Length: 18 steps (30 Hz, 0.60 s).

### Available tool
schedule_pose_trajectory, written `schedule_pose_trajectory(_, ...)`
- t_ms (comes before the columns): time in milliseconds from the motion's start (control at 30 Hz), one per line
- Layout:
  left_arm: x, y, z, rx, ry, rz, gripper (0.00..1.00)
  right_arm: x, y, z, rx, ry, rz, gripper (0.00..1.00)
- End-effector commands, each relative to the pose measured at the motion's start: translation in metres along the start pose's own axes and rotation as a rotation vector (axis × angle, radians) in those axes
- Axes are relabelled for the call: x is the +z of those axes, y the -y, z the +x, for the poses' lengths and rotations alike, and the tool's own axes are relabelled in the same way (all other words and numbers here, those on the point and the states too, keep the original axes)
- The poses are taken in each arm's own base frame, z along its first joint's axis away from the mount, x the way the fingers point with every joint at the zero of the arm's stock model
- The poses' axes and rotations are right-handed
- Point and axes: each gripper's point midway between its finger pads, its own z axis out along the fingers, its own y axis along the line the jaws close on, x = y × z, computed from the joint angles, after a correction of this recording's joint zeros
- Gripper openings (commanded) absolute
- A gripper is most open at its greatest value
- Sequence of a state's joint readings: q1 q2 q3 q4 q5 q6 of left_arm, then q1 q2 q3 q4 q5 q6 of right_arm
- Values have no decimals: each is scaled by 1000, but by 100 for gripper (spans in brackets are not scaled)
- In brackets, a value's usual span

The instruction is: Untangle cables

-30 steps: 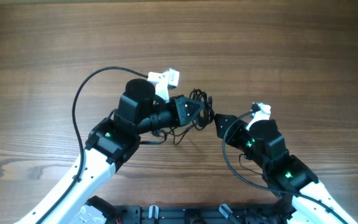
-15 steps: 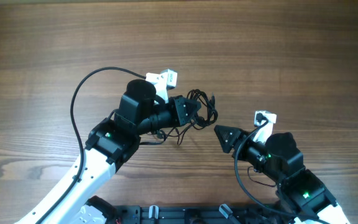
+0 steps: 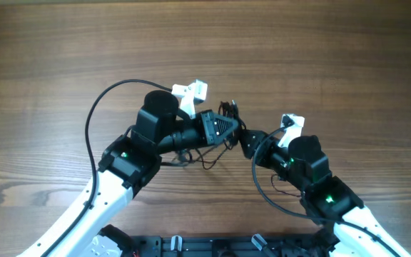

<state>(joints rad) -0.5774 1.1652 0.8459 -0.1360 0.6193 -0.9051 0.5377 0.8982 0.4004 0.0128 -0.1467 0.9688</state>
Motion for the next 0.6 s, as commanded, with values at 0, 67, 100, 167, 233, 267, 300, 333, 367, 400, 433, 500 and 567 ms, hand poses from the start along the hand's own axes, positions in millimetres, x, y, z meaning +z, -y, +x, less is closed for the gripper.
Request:
schedule_pose_trajectory(0,0,37,28,38,-143,160,4,9,11,-10,34,54,56,74)
schedule_pose_trajectory(67,-6,56,30,92,-171,248,4,13,23,-12,32,72,108,74)
schedule_pose_trajectory(100,-12,67,30,129,-183,303,4,14,28,-13,33,78,132,74)
schedule_pose_trajectory(167,-24,80,28,179,-190,367,4,13,39,-15,38,96,178,74)
schedule_pose_trajectory(233,-31,78,24,180,-183,369,4,11,49,-22,55,113,209,74)
schedule_pose_trajectory(267,-36,76,22,176,-184,369,4,9,57,-27,71,127,233,74)
schedule_pose_trajectory(300,-40,74,19,175,-187,372,4,6,66,-33,91,141,262,74)
schedule_pose_trajectory(333,-44,72,16,172,-188,377,4,2,75,-38,110,155,289,74)
schedule_pose_trajectory(367,-49,70,12,171,-186,381,4,-3,87,-44,134,174,326,74)
schedule_pose_trajectory(400,-53,67,7,183,-177,384,4,-8,95,-51,126,185,344,74)
schedule_pose_trajectory(433,-58,64,2,210,-165,387,4,-12,98,-57,97,190,347,74)
schedule_pose_trajectory(500,-60,59,-3,249,-139,377,4,-18,98,-67,74,199,326,74)
schedule_pose_trajectory(567,-58,52,-5,283,-123,355,4,-22,89,-72,55,196,269,75)
